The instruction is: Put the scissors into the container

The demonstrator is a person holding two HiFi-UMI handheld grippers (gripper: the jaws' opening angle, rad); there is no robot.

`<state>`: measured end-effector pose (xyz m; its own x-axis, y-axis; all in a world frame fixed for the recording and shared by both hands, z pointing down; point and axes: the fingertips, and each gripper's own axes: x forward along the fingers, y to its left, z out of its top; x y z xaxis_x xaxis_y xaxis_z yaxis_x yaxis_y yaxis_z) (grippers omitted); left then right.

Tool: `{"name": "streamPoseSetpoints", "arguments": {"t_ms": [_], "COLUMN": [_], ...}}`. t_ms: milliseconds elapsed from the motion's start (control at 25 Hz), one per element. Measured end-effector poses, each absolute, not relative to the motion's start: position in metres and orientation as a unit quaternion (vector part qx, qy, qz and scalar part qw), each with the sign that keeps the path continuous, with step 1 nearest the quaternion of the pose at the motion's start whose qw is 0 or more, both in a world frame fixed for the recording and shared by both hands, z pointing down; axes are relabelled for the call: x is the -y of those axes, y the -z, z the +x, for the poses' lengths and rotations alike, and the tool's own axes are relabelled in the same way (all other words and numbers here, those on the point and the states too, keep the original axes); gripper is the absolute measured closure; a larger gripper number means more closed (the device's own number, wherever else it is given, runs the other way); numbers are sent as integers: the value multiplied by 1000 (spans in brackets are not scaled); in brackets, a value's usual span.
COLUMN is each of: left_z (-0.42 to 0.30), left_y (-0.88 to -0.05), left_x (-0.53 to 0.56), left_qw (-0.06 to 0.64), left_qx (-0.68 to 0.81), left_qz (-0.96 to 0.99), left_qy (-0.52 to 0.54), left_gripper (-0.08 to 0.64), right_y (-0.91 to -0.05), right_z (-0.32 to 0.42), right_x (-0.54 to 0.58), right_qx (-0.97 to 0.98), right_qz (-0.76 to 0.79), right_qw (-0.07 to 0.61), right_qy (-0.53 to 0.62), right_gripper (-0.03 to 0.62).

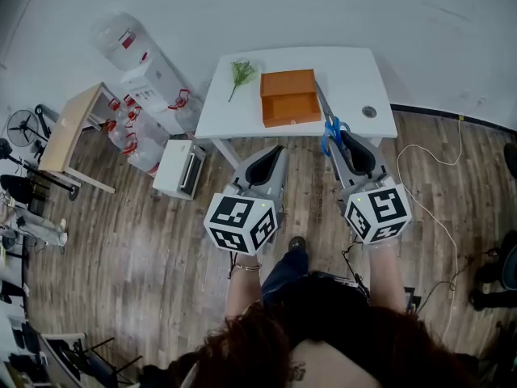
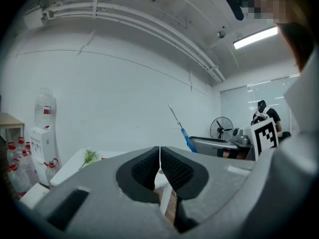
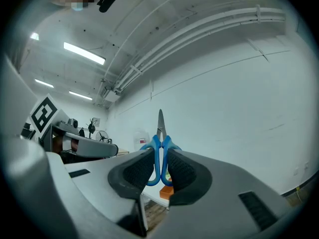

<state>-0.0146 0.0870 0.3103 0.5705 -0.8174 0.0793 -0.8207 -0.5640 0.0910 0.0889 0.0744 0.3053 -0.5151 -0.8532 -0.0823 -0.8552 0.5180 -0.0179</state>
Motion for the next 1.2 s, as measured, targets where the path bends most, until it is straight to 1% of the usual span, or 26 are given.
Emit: {"name": "streamPoseSetpoints", "arguments": {"t_ms": [520,1200], "left_z": [-53,-95], "left_y": [-316,-312], "left_x": [6,82], "left_qw": [72,72], "left_qx": [449,415], "left_qz": [891,907], "left_qy": [-10,-6], "left_gripper": [538,538], "right_y": [-309,-318], "right_z": [48,10], "right_x": [13,88], "right_qx": [-866,-844], "right_qz": [-499,-536], "right_qw": [21,-10], "right_qy": [-11,-18], "right_gripper": [511,511]}}
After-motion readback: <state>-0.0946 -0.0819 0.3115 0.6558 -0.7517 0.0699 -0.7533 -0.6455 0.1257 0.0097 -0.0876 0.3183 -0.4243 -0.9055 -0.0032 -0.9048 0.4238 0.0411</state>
